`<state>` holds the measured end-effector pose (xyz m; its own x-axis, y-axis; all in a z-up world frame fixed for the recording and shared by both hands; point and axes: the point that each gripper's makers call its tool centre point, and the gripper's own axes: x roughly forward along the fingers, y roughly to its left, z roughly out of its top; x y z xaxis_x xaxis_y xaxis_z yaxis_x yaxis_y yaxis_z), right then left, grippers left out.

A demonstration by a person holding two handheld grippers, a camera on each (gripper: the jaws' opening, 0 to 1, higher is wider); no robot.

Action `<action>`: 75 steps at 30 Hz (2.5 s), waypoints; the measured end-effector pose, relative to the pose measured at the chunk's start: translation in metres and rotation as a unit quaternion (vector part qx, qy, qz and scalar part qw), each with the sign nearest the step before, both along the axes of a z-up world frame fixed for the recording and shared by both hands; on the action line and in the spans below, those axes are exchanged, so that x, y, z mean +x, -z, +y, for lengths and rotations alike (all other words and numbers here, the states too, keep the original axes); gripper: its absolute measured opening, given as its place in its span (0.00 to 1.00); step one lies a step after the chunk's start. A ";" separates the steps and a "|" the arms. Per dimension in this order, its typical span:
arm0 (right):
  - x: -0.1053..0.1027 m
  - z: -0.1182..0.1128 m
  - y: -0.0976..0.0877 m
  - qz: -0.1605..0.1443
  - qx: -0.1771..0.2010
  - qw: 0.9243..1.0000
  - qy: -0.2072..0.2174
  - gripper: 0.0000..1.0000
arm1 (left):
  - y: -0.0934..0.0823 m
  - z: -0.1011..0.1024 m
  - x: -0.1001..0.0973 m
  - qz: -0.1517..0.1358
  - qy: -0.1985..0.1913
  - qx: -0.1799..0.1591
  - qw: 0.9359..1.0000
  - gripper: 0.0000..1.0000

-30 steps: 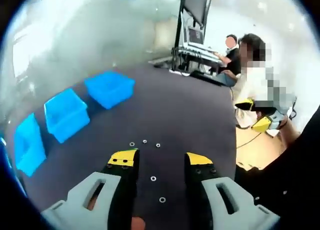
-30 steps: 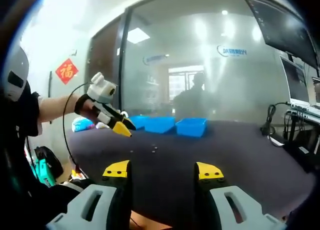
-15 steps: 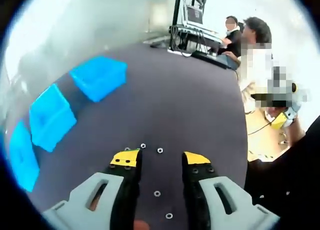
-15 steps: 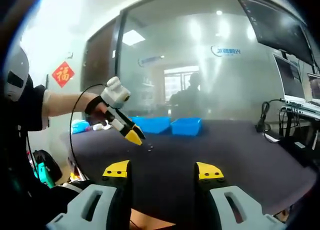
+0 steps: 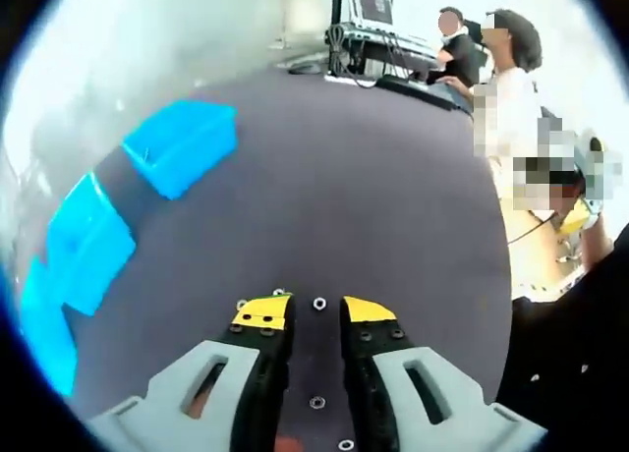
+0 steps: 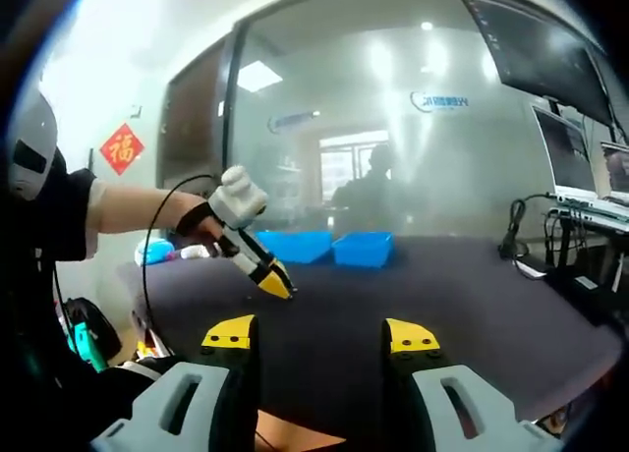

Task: Sort the screws, nuts, and washers into the corresponding bins

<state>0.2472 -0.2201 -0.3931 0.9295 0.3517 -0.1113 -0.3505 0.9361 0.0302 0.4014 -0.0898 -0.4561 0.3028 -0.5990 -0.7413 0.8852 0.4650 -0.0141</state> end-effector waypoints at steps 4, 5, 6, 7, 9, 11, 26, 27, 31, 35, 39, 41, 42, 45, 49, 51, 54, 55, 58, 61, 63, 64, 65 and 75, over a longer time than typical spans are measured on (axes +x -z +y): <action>0.000 0.001 0.000 0.000 -0.001 1.000 0.000 0.45 | 0.006 0.000 0.001 0.007 -0.003 -0.001 1.000 0.18; 0.000 0.001 -0.001 0.000 0.000 1.000 -0.001 0.45 | 0.007 0.001 0.002 0.007 -0.005 -0.001 1.000 0.18; 0.000 0.001 -0.001 0.000 -0.001 1.000 -0.001 0.45 | 0.009 0.001 0.003 0.008 -0.006 -0.001 1.000 0.18; 0.000 0.001 -0.001 -0.001 -0.002 1.000 -0.001 0.45 | 0.010 0.002 0.003 0.010 -0.007 -0.001 1.000 0.17; 0.000 0.001 -0.002 -0.001 -0.001 1.000 -0.001 0.45 | 0.009 0.001 0.004 0.009 -0.008 -0.005 1.000 0.16; 0.000 0.002 -0.002 -0.001 -0.002 1.000 -0.001 0.45 | 0.009 0.002 0.004 0.005 -0.009 -0.007 1.000 0.14; 0.002 0.009 -0.005 -0.002 -0.008 1.000 -0.009 0.45 | 0.008 0.002 -0.001 -0.004 -0.020 -0.048 0.999 0.06; 0.003 0.009 -0.006 -0.003 -0.008 1.000 -0.010 0.45 | 0.007 0.002 -0.002 -0.003 -0.021 -0.054 0.998 0.06; 0.004 0.009 -0.008 -0.005 -0.009 1.000 -0.009 0.45 | -0.006 0.003 -0.005 -0.009 -0.034 -0.098 0.995 0.06; 0.004 0.010 -0.010 -0.008 -0.008 1.000 -0.009 0.45 | -0.027 0.005 -0.010 -0.019 -0.049 -0.151 0.987 0.06; 0.006 0.011 -0.013 -0.012 -0.007 1.000 -0.007 0.45 | -0.055 0.016 -0.015 -0.080 -0.052 -0.177 0.980 0.06; 0.007 0.011 -0.015 -0.017 -0.004 1.000 -0.004 0.45 | -0.071 0.022 -0.017 -0.106 -0.060 -0.193 0.973 0.06; 0.007 0.010 -0.017 -0.019 -0.004 1.000 -0.002 0.45 | -0.079 0.025 -0.019 -0.113 -0.070 -0.211 0.968 0.06; 0.009 0.009 -0.021 -0.025 -0.002 1.000 0.004 0.45 | -0.097 0.033 -0.029 -0.131 -0.080 -0.247 0.957 0.06; 0.012 0.006 -0.029 -0.037 0.005 0.999 0.011 0.45 | -0.114 0.047 -0.041 -0.168 -0.102 -0.279 0.940 0.06; 0.013 0.006 -0.032 -0.042 0.006 0.999 0.014 0.45 | -0.121 0.055 -0.046 -0.188 -0.114 -0.291 0.931 0.06; 0.014 0.007 -0.036 -0.051 0.008 0.999 0.015 0.45 | -0.131 0.071 -0.048 -0.229 -0.139 -0.297 0.917 0.06; 0.014 0.007 -0.037 -0.053 0.009 0.998 0.015 0.45 | -0.135 0.080 -0.048 -0.237 -0.161 -0.308 0.907 0.06; 0.015 0.008 -0.039 -0.055 0.010 0.998 0.015 0.45 | -0.137 0.093 -0.051 -0.242 -0.186 -0.325 0.895 0.06; 0.016 0.011 -0.041 -0.056 0.009 0.998 0.011 0.45 | -0.136 0.107 -0.048 -0.242 -0.215 -0.337 0.884 0.06; 0.016 0.013 -0.042 -0.057 0.008 0.998 0.008 0.45 | -0.135 0.113 -0.045 -0.250 -0.222 -0.330 0.883 0.06; 0.017 0.015 -0.043 -0.058 0.008 0.998 0.006 0.45 | -0.135 0.116 -0.044 -0.258 -0.225 -0.323 0.882 0.06; 0.017 0.015 -0.044 -0.059 0.008 0.998 0.005 0.45 | -0.135 0.119 -0.042 -0.265 -0.227 -0.318 0.882 0.06; 0.020 0.019 -0.045 -0.060 0.007 0.998 -0.001 0.45 | -0.146 0.160 -0.008 -0.299 -0.263 -0.304 0.865 0.06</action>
